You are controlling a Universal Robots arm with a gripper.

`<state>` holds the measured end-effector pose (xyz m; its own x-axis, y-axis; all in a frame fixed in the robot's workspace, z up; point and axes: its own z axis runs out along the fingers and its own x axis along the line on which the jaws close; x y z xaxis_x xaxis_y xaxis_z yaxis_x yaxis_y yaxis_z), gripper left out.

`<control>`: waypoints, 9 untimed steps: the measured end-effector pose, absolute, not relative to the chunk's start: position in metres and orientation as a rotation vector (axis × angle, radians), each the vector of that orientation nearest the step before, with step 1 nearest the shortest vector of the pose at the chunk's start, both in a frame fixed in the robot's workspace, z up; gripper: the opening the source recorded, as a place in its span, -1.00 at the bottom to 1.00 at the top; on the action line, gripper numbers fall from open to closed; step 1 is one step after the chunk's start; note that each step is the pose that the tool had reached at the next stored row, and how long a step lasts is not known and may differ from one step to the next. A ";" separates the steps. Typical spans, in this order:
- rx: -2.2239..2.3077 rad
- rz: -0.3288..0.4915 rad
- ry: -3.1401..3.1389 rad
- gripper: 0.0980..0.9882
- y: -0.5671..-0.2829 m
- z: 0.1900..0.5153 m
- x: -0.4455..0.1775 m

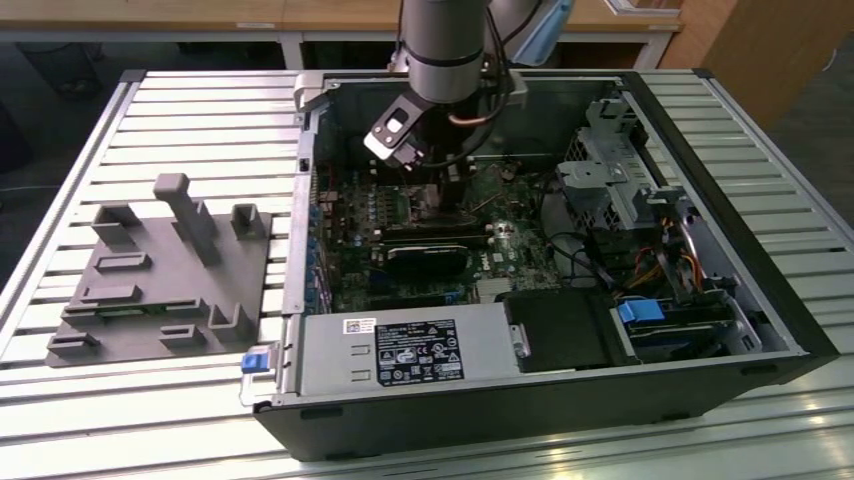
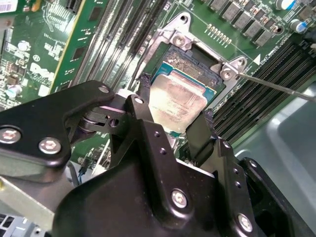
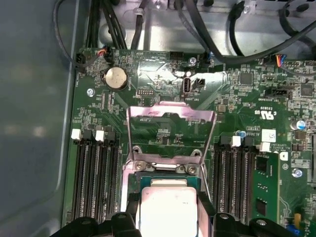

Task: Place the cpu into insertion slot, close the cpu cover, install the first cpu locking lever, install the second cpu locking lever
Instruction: 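Place the cpu into insertion slot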

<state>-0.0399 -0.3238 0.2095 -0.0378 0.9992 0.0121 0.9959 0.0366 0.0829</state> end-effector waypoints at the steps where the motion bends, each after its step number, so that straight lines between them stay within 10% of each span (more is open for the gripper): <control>1: 2.145 0.105 2.226 0.00 -0.323 0.209 -0.041; 9: 2.162 0.105 2.208 0.00 -0.323 0.203 -0.043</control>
<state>-0.0428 -0.3229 0.2030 -0.0213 0.9997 0.0120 0.9964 0.0202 0.0828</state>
